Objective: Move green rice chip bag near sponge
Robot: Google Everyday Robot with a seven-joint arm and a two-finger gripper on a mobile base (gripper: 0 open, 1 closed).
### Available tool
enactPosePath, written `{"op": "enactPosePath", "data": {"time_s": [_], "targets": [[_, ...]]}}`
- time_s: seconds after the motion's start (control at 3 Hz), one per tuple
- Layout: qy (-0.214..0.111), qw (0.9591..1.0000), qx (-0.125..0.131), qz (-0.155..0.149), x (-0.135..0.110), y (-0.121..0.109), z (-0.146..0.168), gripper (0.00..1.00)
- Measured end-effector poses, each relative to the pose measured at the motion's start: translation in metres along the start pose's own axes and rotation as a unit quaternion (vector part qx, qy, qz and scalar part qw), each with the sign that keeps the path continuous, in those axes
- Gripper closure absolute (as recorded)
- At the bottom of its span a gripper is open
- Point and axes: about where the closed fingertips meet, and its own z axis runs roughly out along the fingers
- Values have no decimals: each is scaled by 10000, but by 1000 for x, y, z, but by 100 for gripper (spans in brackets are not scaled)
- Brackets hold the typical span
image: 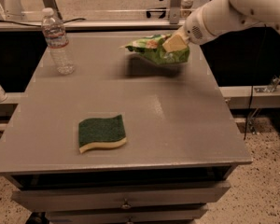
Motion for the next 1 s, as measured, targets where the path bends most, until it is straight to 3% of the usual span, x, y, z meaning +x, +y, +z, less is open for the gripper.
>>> {"op": "enactPosePath", "data": {"time_s": [0.33, 1.0], "targets": [[-123, 9998, -101, -105, 0, 26, -30, 100], [-87, 9993, -358, -86, 0, 116, -60, 100]]}}
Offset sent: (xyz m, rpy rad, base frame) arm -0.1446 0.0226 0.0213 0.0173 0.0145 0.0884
